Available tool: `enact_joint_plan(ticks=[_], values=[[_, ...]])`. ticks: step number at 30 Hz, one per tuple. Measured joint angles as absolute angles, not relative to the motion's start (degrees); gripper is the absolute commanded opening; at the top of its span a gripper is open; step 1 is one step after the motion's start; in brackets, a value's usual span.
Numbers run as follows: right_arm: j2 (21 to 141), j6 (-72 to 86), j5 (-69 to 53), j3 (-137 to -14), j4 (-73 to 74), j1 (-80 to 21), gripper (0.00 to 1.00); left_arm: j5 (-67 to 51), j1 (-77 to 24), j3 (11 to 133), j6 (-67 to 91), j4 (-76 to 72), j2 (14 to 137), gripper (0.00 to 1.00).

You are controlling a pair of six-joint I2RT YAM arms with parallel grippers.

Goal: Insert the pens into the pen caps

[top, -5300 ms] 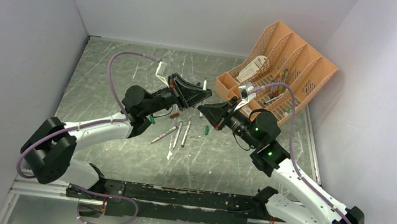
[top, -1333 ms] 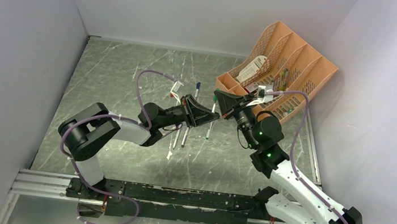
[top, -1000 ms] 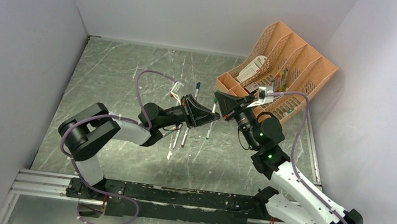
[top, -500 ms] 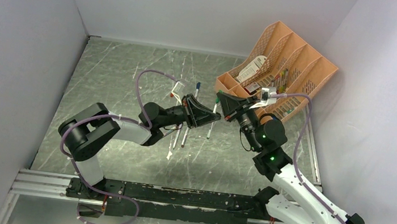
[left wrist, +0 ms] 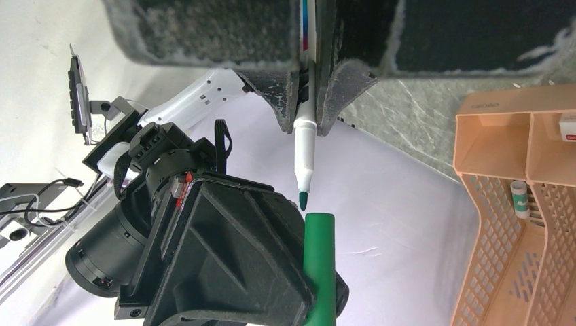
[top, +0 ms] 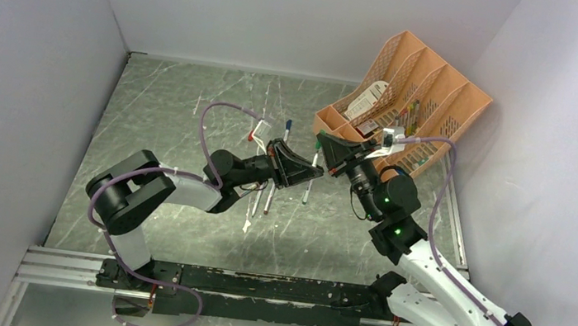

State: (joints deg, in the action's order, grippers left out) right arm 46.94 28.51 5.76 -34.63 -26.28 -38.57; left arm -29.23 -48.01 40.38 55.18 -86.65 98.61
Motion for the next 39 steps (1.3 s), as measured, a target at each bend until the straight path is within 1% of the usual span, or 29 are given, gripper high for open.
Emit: enact_joint_plan(ticks=[39], values=[[45.0, 28.5, 5.4, -33.9, -25.0, -38.6, 0.00, -29.2, -48.1, 41.8, 54.3, -86.3, 99.4, 0.07]])
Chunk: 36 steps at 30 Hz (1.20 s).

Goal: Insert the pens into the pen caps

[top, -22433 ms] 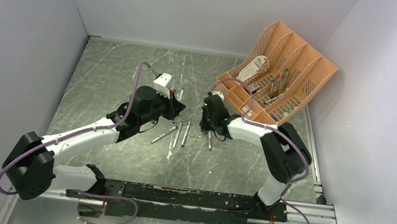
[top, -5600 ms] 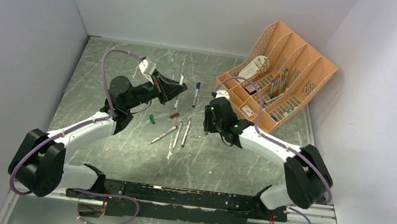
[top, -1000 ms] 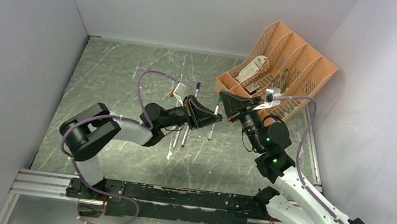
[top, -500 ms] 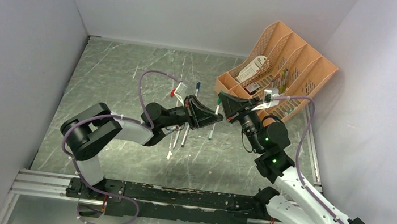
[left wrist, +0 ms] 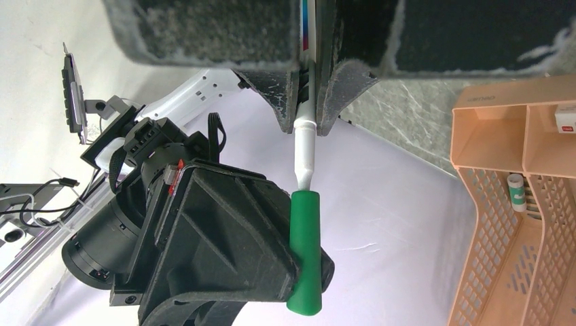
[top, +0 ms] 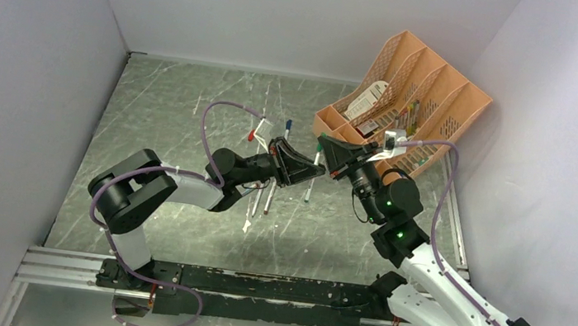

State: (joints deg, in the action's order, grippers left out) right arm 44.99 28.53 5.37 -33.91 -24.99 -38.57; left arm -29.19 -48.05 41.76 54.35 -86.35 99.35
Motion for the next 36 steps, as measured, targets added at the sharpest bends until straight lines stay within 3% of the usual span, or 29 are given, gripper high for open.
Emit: enact_joint_plan(ticks=[27, 30, 33, 36], values=[[43.3, 28.1, 4.3, -33.1, -22.0, -38.2, 0.01, -30.3, -47.2, 45.5, 52.8, -82.8, 99.6, 0.07], [43.2, 27.2, 4.2, -33.1, -22.0, -37.9, 0.15, -32.0, -46.2, 47.2, 50.6, -80.1, 99.4, 0.07], [42.5, 26.5, 4.0, -33.1, -21.7, -37.7, 0.48, -34.6, -45.6, 49.2, 46.0, -75.0, 98.4, 0.07], [41.4, 26.2, 2.9, -33.1, -19.7, -38.0, 0.70, -36.2, -45.4, 52.3, 38.9, -68.5, 96.4, 0.07]])
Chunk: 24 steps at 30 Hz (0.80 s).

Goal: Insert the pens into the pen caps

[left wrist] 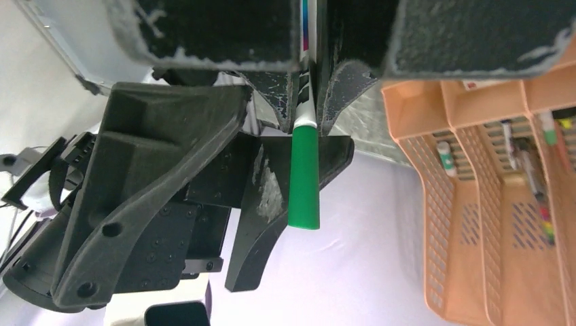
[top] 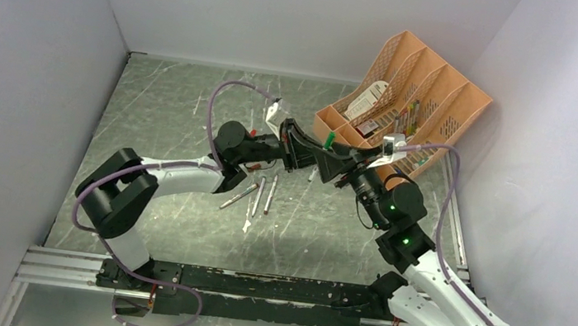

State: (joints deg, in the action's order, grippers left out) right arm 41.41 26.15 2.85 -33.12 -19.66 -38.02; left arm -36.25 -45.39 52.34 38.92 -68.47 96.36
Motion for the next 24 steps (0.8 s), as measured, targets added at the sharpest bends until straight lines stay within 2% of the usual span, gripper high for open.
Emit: enact_joint_plan(ticks=[4, 8, 10, 13, 17, 21, 24], values=[[39.9, 25.4, 2.9, -34.3, -17.0, -38.2, 0.79, -37.7, -45.3, 53.9, 31.3, -62.5, 93.6, 0.07], [38.8, 24.8, 3.9, -36.3, -15.5, -38.2, 0.79, -39.0, -45.2, 54.0, 26.1, -58.6, 92.9, 0.07], [38.7, 24.6, 4.5, -37.3, -15.3, -38.2, 0.77, -39.5, -45.2, 54.0, 23.9, -56.6, 92.9, 0.07], [39.5, 24.2, 5.2, -38.8, -15.0, -38.2, 0.64, -40.4, -45.2, 54.0, 21.0, -53.6, 92.9, 0.07], [42.2, 23.7, 5.7, -40.6, -15.1, -38.2, 0.63, -40.9, -45.2, 54.0, 18.7, -51.5, 92.9, 0.07], [44.2, 23.5, 5.8, -40.6, -14.7, -38.2, 0.54, -41.0, -45.2, 54.0, 17.6, -50.5, 92.4, 0.07], [44.8, 23.5, 5.8, -40.6, -14.3, -38.2, 0.53, -41.0, -45.2, 54.0, 17.3, -50.2, 91.5, 0.07]])
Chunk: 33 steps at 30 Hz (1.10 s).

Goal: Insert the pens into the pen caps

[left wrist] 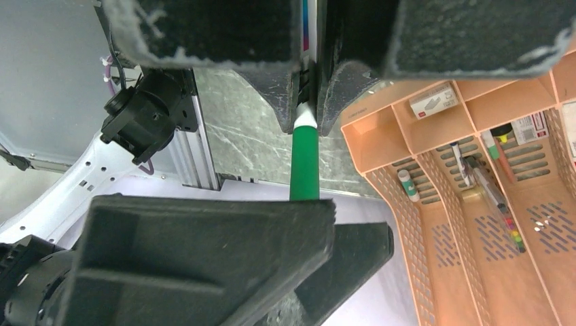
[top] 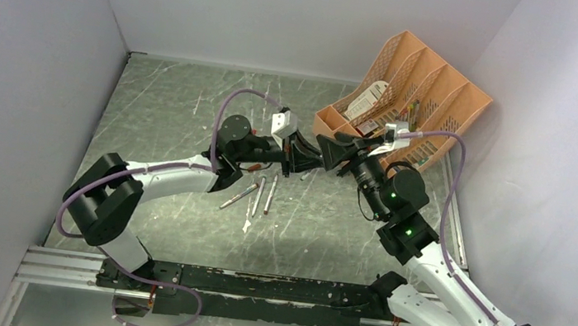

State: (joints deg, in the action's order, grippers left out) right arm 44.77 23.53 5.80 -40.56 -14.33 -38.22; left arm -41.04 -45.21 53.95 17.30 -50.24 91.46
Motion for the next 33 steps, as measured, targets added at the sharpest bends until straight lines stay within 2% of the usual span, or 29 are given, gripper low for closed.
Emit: enact_joint_plan(ticks=[1, 3, 9, 10, 33], values=[[44.8, 23.5, 5.8, -40.6, -14.2, -38.2, 0.51, -41.1, -45.2, 54.0, 17.3, -50.2, 91.1, 0.07], [44.8, 23.6, 5.8, -40.6, -14.2, -38.2, 0.42, -41.1, -45.2, 54.0, 17.3, -50.3, 90.7, 0.07], [44.7, 23.7, 5.8, -40.3, -13.8, -38.2, 0.02, -41.2, -45.2, 54.0, 17.4, -50.5, 90.5, 0.07], [44.7, 23.7, 5.8, -40.3, -13.7, -38.2, 0.00, -41.2, -45.2, 54.0, 17.4, -50.4, 90.5, 0.07], [44.0, 24.0, 4.7, -38.9, -17.2, -37.4, 0.00, -42.9, -45.2, 59.1, 17.1, -43.7, 90.1, 0.07]])
